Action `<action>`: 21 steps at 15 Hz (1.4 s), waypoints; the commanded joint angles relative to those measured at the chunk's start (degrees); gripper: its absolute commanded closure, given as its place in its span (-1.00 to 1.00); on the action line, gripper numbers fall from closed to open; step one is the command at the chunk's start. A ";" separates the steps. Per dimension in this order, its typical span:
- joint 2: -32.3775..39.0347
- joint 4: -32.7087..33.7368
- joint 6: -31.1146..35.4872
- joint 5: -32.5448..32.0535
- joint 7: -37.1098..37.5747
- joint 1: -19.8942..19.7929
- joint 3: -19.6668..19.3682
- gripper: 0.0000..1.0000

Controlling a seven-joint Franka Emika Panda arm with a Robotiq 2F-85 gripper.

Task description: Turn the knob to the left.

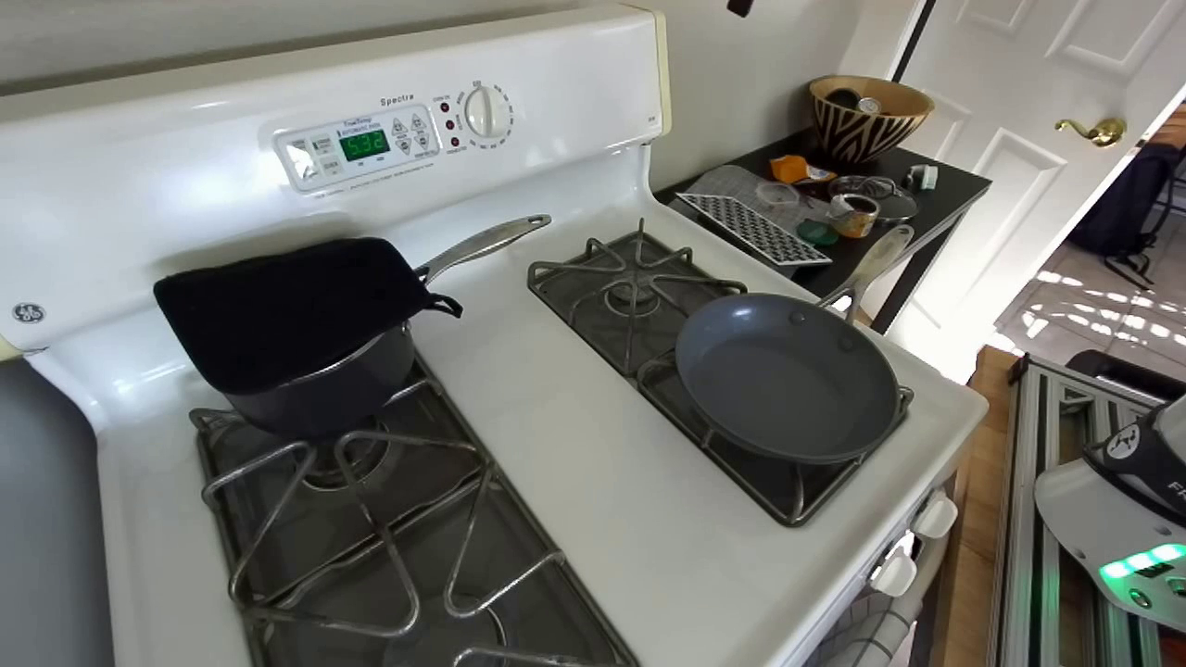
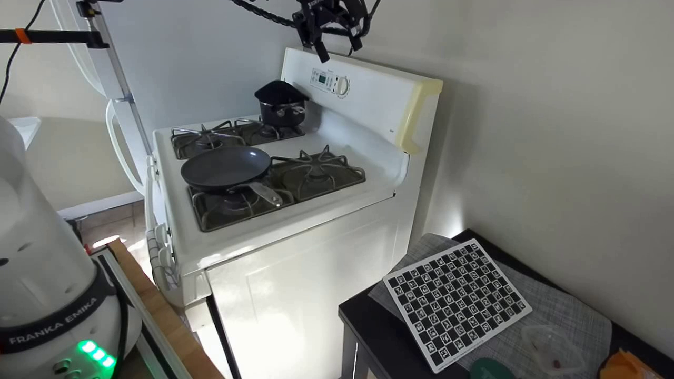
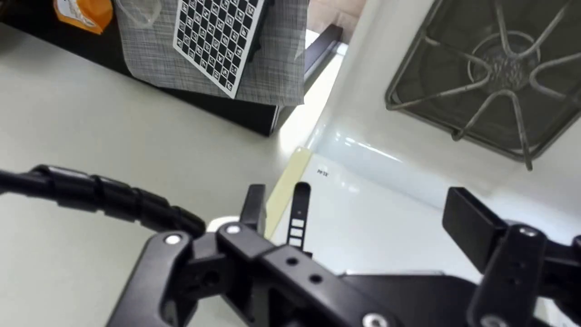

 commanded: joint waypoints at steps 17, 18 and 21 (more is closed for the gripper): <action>11.36 9.08 0.16 0.00 10.14 2.88 2.79 -1.00; 11.36 9.09 0.16 0.00 10.14 2.88 2.79 -1.00; 12.17 9.48 1.30 -1.61 9.64 3.14 3.09 -1.00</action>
